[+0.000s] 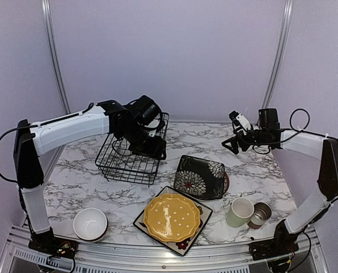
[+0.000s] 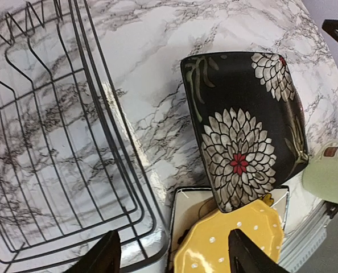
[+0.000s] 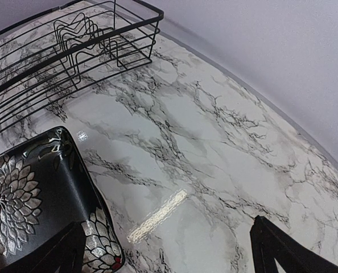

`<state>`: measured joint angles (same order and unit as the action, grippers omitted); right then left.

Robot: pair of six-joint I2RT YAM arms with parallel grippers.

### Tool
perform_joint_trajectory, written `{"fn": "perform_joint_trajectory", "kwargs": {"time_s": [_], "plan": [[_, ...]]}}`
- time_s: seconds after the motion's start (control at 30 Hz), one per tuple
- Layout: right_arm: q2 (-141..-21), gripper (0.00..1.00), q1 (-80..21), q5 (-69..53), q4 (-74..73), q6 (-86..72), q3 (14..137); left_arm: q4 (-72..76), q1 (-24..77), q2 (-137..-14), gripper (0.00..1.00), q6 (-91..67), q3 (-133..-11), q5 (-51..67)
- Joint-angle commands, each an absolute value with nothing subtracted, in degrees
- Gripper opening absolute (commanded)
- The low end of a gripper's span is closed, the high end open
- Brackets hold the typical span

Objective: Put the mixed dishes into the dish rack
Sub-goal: Move the dish rack to the center of the board.

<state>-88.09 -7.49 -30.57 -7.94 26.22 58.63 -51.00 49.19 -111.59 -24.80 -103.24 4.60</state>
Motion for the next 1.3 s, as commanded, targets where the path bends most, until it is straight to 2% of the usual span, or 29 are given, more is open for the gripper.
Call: {"fn": "perform_joint_trajectory", "kwargs": {"time_s": [0.0,0.1,0.2,0.33,0.47,0.63,0.8,1.0,1.27], "plan": [[-89.54,0.98,-7.99,-30.89,-9.68,26.80,60.09,-53.57,52.40,-100.69,0.69,-6.14,-93.75,-11.09],[-90.12,0.98,-8.07,-31.05,-10.01,26.81,60.36,-53.38,54.12,-97.50,0.70,3.66,-86.36,-16.61],[-89.74,0.96,-8.04,-31.97,-10.66,27.32,60.64,-51.75,54.23,-96.70,0.69,9.46,-82.02,-15.62],[-89.40,0.96,-8.03,-32.19,-10.78,26.97,60.98,-50.07,54.23,-98.40,0.69,14.30,-81.74,-9.88],[-89.24,0.96,-8.00,-31.59,-10.79,27.11,60.83,-49.46,53.82,-103.07,0.67,18.14,-84.29,-14.01],[-88.49,0.96,-8.07,-31.25,-10.80,27.39,60.54,-51.02,53.09,-107.54,0.52,18.19,-87.83,-12.30],[-88.21,0.96,-8.07,-30.96,-10.28,27.51,60.05,-51.36,53.17,-108.37,0.42,17.50,-89.24,-5.13],[-88.59,0.96,-8.08,-31.03,-10.32,27.38,60.21,-52.53,53.26,-112.63,0.26,15.77,-93.39,-3.38],[-88.53,0.96,-8.01,-30.33,-10.28,27.47,60.12,-52.92,53.26,-118.26,0.16,12.08,-100.55,-0.17]]}}
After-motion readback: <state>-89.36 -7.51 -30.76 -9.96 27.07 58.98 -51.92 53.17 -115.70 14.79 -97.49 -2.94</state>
